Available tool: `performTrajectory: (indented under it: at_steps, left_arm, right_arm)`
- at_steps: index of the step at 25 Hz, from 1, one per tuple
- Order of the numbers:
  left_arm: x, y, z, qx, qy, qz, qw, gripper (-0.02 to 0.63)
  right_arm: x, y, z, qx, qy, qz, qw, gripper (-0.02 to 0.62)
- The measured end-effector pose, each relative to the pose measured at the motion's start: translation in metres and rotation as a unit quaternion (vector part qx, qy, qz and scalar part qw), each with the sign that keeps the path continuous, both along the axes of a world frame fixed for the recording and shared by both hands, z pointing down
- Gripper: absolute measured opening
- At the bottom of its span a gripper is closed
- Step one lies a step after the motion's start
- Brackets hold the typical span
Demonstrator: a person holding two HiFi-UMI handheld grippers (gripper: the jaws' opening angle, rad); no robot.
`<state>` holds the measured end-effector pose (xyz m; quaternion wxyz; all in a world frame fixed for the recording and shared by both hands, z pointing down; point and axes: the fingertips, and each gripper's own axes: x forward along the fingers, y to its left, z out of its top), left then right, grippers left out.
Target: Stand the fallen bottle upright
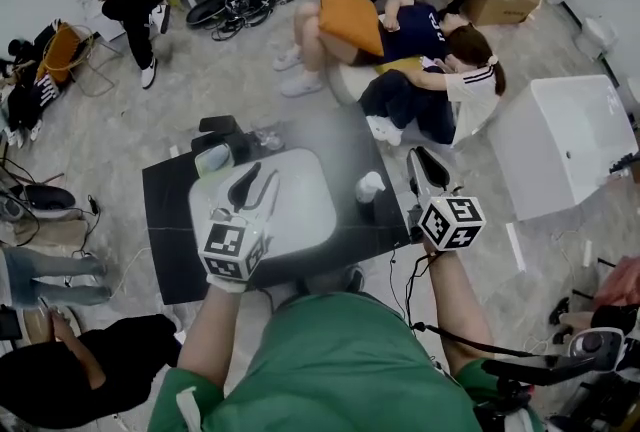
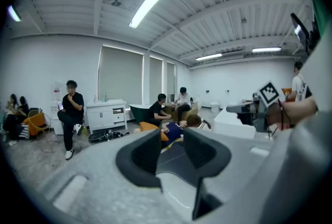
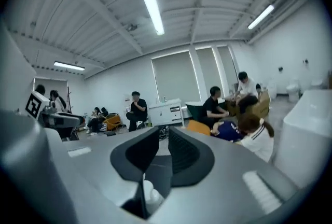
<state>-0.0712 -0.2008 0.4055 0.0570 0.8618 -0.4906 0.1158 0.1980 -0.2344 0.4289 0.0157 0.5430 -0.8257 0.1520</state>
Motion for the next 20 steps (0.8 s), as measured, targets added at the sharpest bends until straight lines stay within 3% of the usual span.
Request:
performTrajectory:
  at_steps: [8,20]
  left_arm:
    - [-0.002,-0.01,-0.057,0.056,0.011,-0.002,0.9984,0.129]
    - [-0.009,-0.011,-0.116,0.129,0.02,-0.009,0.9914,0.127]
  right_arm:
    - [-0.022,0.009,-0.1,0.153,0.106,0.011,0.982,0.055]
    - [-0.05,0.029,-0.163,0.259,0.177,0.013,0.949,0.055]
